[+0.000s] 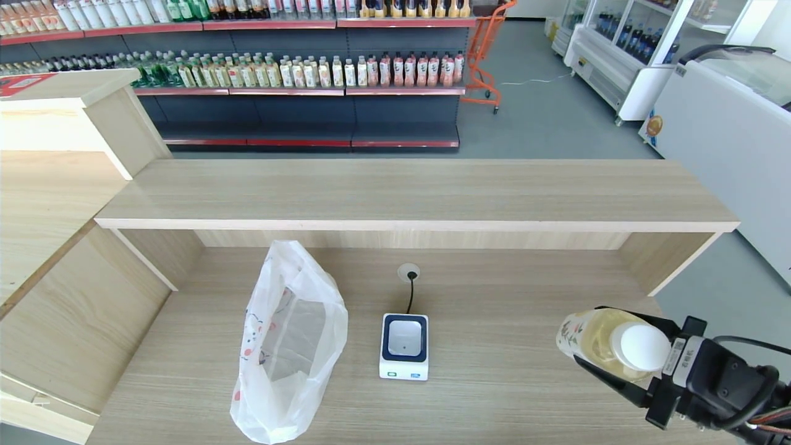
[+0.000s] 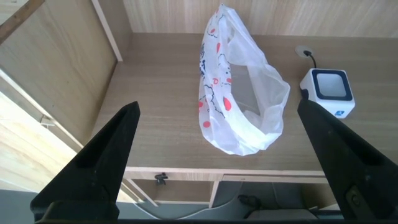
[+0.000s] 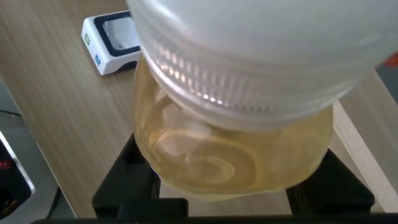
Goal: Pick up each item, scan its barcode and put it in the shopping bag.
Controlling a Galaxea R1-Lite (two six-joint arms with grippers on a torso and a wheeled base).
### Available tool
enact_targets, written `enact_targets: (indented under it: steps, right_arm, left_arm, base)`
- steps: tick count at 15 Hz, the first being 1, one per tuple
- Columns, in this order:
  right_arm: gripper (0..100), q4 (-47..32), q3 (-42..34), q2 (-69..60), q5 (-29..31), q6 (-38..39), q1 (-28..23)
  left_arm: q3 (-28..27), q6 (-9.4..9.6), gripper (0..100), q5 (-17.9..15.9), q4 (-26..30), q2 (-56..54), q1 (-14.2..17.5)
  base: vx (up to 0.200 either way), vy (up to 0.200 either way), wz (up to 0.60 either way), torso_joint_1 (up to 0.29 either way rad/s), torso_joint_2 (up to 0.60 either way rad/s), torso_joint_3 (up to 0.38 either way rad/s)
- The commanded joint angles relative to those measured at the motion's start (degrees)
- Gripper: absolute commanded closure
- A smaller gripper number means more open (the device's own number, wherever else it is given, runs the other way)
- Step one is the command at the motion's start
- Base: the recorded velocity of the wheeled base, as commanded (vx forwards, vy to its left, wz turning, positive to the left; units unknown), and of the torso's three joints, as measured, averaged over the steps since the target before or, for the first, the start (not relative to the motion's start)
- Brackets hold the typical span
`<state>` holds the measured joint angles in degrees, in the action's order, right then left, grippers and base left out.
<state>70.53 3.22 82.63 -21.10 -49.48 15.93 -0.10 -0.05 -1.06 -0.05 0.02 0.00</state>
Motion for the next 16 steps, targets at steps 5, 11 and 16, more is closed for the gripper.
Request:
enact_targets:
  steps: [5, 11, 16]
  right_arm:
    - [100, 0.0, -0.5, 0.7, -0.3, 2.3, 0.0]
    - [100, 0.2, -0.6, 5.1, -0.5, 5.5, -0.2]
    - [100, 0.5, -0.2, 11.3, -4.7, 5.6, -0.4]
  left_arm:
    - [0.0, -0.13, 0, 0.0, 0.0, 0.0, 0.0]
    - [0.0, -0.13, 0, 0.0, 0.0, 0.0, 0.0]
    - [0.0, -0.13, 0, 0.0, 0.0, 0.0, 0.0]
  base:
    - [0.000, 0.200, 0.00, 0.002, 0.01, 0.002]
    - [0.000, 0.067, 0.00, 0.000, 0.00, 0.002]
    - [0.000, 0.000, 0.00, 0.000, 0.00, 0.000]
